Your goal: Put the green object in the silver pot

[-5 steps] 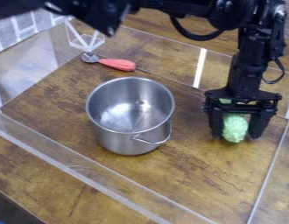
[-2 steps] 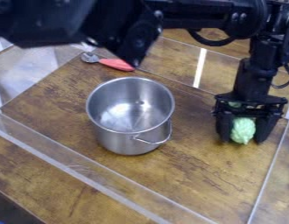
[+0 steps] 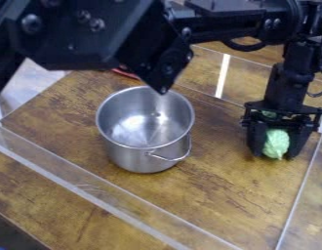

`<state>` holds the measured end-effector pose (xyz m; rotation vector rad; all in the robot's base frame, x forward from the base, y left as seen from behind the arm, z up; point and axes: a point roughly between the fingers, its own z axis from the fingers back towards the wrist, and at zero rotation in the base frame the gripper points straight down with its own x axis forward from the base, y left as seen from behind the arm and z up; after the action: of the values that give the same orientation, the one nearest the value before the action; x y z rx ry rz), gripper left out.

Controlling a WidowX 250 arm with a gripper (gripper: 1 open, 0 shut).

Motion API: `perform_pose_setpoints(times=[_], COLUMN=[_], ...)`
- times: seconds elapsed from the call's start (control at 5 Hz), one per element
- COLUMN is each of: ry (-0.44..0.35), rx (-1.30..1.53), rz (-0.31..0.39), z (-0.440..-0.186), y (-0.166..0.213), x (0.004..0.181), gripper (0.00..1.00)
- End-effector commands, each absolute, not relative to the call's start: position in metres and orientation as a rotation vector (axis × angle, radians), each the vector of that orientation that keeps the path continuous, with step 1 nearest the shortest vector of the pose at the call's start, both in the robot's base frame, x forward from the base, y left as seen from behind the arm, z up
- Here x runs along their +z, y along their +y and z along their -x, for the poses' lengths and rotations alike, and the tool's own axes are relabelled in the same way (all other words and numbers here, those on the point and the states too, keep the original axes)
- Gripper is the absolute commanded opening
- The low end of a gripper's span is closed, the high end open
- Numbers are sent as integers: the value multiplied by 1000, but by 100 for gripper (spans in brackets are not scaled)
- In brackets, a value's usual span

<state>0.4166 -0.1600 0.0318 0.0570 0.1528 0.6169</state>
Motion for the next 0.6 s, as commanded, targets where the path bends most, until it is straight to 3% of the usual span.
perform_pose_setpoints(times=[0.0, 0.2, 0.4], ry=[148, 173, 177], rx=[683, 728, 684], rz=[-46, -66, -75], z=[-423, -420, -415], y=[-147, -141, -143], x=[44, 40, 44], gripper=[100, 100, 0])
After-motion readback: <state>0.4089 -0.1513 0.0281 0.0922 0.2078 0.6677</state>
